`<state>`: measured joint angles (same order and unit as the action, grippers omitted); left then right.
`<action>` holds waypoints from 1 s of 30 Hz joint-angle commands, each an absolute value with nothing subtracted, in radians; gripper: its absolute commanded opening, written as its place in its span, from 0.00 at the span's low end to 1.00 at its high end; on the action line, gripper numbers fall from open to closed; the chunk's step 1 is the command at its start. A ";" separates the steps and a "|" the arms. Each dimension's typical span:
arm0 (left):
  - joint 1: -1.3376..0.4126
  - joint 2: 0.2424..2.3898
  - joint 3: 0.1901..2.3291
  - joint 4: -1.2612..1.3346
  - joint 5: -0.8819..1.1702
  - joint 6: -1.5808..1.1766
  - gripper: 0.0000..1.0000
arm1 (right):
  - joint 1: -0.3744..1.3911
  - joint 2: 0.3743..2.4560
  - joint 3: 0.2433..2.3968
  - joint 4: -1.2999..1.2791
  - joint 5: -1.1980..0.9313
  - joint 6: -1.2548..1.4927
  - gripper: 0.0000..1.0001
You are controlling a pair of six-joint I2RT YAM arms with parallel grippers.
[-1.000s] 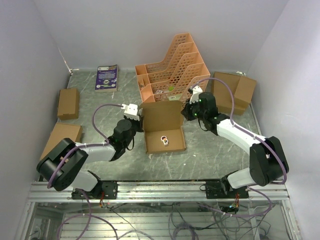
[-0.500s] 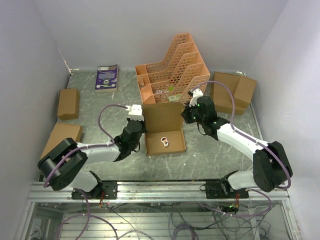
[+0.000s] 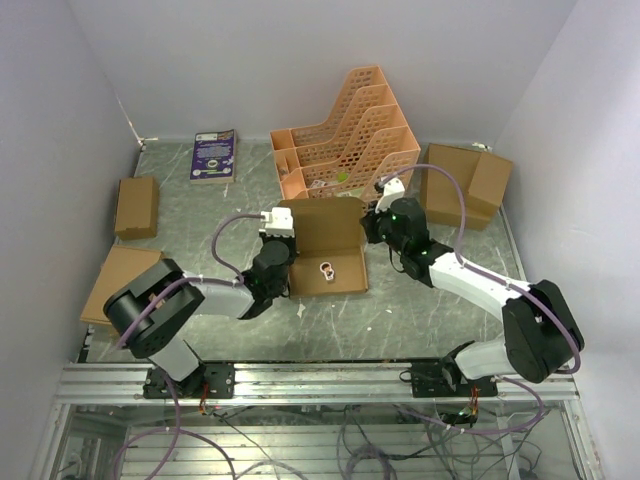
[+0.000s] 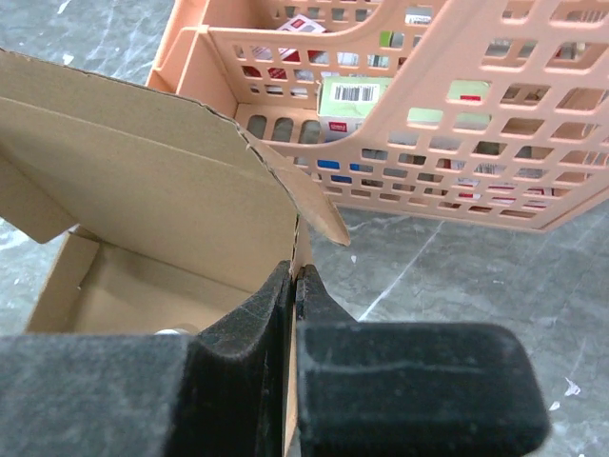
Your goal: Fold the paper box
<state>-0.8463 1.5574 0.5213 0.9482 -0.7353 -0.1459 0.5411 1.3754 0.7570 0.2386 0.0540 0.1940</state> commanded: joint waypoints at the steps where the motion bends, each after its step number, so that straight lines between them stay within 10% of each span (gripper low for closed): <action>1: -0.875 1.607 0.517 1.199 -0.691 -0.111 0.07 | 0.586 1.386 0.701 0.459 0.022 0.204 0.00; 30: -0.899 1.726 0.426 1.537 -0.682 -0.018 0.07 | 0.661 1.443 0.574 0.801 0.088 0.071 0.00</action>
<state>-0.8631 1.6970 0.4301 1.4212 -0.7815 0.0612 0.6231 1.4387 0.5953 0.6891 0.1844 0.0864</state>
